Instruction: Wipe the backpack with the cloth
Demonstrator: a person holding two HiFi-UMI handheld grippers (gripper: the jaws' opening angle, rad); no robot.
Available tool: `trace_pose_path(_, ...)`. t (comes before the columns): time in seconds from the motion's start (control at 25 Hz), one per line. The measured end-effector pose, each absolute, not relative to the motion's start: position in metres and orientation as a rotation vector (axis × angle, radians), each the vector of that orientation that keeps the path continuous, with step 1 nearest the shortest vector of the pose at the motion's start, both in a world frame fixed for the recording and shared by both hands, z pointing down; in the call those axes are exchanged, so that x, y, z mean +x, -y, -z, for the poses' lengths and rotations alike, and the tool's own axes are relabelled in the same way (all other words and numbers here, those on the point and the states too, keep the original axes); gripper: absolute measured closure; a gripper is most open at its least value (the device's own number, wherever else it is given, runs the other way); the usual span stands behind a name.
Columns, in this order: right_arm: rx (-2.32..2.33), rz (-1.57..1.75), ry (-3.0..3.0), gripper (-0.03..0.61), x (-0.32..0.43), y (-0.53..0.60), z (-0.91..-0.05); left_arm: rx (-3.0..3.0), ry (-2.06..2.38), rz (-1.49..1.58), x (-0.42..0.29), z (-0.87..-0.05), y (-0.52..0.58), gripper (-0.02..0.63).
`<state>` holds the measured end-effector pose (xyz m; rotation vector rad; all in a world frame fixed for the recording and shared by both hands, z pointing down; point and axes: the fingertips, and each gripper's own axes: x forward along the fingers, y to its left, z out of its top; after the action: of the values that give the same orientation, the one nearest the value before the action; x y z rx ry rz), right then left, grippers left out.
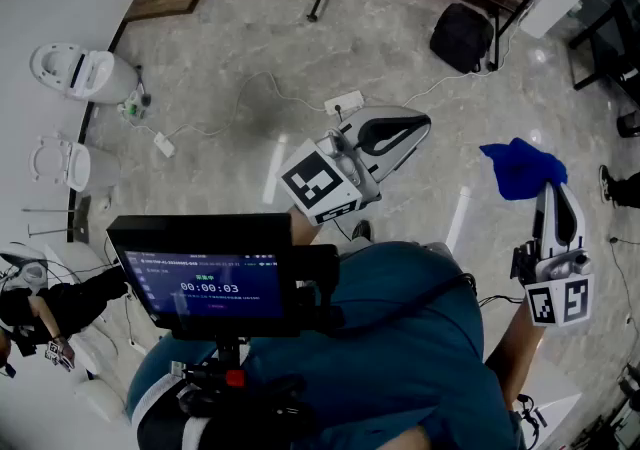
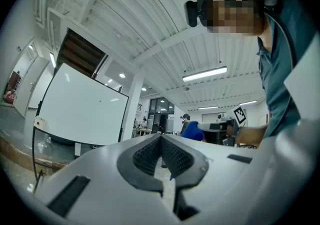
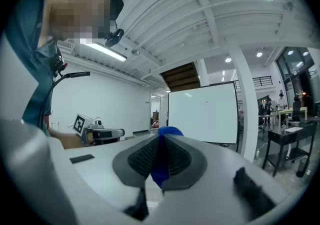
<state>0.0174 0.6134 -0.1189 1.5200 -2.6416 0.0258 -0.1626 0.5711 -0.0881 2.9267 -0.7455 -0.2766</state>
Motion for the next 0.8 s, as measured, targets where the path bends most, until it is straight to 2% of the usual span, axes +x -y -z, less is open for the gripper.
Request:
trace_pose_path(0.32, 1.424, 0.011, 2.710, 0.561, 0.007, -0.586, 0.109, 2.952, 0.729, 0.230, -0.153, 0.077, -0.554, 0.612)
trace_pose_path(0.8, 1.285, -0.115, 2.788, 0.561, 0.133, -0.404, 0.038, 2.948, 0.691, 0.192, 0.011, 0.025, -0.399, 0.612)
